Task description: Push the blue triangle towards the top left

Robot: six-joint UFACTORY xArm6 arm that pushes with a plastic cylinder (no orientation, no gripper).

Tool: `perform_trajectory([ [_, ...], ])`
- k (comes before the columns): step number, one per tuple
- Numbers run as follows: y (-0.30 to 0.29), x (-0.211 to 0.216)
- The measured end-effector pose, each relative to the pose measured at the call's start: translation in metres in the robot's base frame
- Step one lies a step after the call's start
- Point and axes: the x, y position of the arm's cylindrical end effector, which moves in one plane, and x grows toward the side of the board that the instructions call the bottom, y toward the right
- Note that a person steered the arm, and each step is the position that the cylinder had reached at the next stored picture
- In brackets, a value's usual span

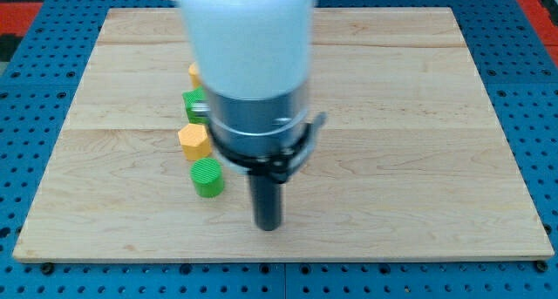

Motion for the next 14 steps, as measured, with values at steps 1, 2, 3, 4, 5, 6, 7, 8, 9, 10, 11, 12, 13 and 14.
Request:
perform_trajectory([
  [1, 0.018, -0.088],
  [2, 0.034, -0.144],
  [3, 0.099, -0.170],
  [4, 0.113, -0.170],
  [5, 0.113, -0.171],
  [6, 0.113, -0.173],
  [7, 0.114, -0.176],
  [8, 0.116, -0.193],
  [9, 0.126, -0.223],
  [10, 0.127, -0.252],
  [11, 0.107, -0.291],
  [12, 0.076, -0.312],
  [13, 0.076, -0.312],
  [14, 0.076, -0.312],
])
